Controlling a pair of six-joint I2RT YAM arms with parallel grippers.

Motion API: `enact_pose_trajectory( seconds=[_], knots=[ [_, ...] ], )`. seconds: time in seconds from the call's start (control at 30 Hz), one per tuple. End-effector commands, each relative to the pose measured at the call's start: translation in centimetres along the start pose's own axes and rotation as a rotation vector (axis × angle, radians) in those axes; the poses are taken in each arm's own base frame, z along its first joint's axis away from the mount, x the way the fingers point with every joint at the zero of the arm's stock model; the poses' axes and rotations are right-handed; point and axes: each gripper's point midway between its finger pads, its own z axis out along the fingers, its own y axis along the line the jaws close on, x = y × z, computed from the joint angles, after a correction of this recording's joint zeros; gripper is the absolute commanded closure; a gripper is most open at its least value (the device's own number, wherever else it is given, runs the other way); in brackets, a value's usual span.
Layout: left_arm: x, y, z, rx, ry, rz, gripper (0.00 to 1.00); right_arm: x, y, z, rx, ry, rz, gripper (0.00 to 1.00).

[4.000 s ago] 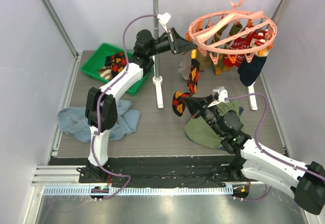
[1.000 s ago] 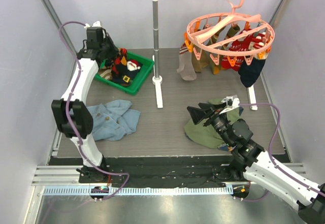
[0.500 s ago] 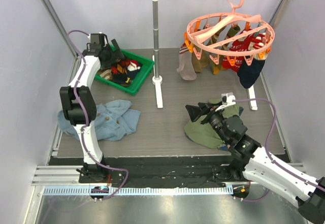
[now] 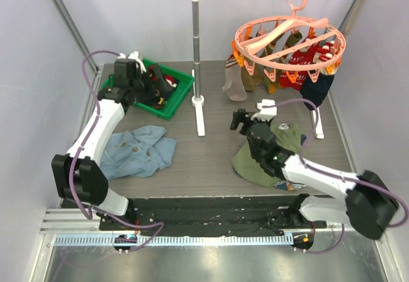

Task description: Remove the socks clipped to the hanger

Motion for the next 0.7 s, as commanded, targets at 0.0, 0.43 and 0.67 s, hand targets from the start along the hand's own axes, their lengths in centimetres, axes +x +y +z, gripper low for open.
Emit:
enact_pose_trajectory(
  seconds=[0.0,0.43,0.67],
  knots=[
    [3.8,-1.5,-1.7,0.057,0.054,0.046,0.00,-5.3,2.3,3.3,0.054,-0.163,-0.008,0.17],
    [5.0,-2.4,-5.6,0.089,-0.031,0.084,0.00,-6.8,6.5,12.9,0.277,-0.328,-0.194,0.17],
    [4.7,-2.5,-6.3,0.080,-0.057,0.087,0.00,-6.5,5.6,15.0,0.436,-0.371,-0.296,0.31]
  ],
)
